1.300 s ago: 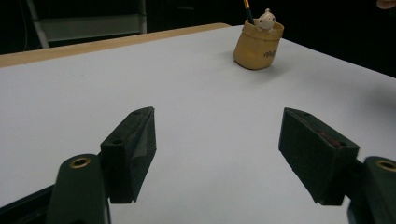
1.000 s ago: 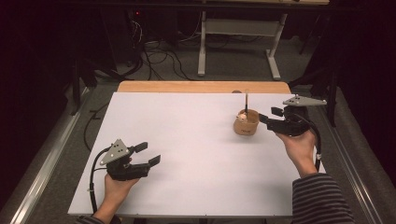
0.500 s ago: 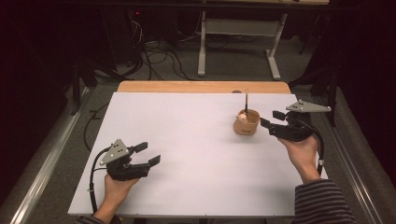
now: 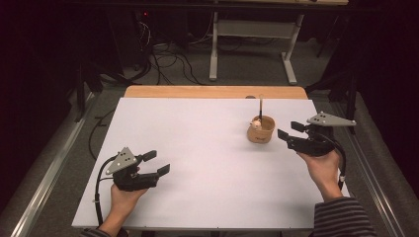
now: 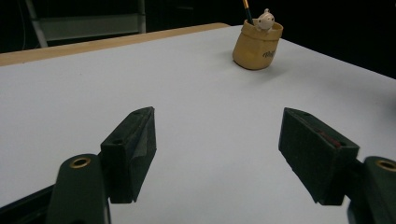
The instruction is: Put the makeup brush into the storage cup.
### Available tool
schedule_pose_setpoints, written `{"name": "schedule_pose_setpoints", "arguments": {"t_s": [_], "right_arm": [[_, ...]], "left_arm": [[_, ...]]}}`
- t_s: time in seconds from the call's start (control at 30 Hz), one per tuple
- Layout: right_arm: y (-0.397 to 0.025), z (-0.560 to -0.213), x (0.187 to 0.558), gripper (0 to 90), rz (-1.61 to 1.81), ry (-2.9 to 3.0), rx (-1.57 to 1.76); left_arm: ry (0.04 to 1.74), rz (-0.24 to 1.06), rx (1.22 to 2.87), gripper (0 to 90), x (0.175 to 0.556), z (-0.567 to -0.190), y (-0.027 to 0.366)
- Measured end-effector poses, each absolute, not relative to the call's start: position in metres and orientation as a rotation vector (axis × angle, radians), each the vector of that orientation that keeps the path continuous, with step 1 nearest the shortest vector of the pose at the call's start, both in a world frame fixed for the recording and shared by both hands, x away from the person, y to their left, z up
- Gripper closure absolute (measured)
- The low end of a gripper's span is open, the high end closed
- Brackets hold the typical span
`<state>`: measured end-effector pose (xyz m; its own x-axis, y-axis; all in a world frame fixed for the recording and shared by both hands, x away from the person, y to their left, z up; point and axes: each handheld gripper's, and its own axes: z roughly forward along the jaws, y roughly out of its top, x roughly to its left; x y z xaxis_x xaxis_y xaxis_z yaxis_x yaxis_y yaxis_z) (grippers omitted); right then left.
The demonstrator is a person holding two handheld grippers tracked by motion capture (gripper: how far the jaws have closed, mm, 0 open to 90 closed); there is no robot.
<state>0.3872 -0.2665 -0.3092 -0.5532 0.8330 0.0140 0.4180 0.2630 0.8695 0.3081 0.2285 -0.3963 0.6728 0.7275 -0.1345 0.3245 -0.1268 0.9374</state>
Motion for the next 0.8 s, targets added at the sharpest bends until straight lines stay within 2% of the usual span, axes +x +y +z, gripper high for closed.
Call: {"name": "schedule_pose_setpoints", "arguments": {"t_s": [0.8], "right_arm": [[-0.282,-0.320,0.370,41.2,1.261,2.076,1.141]], "left_arm": [[0.861,0.427,1.714,28.2,0.308,-0.396,0.229]]}}
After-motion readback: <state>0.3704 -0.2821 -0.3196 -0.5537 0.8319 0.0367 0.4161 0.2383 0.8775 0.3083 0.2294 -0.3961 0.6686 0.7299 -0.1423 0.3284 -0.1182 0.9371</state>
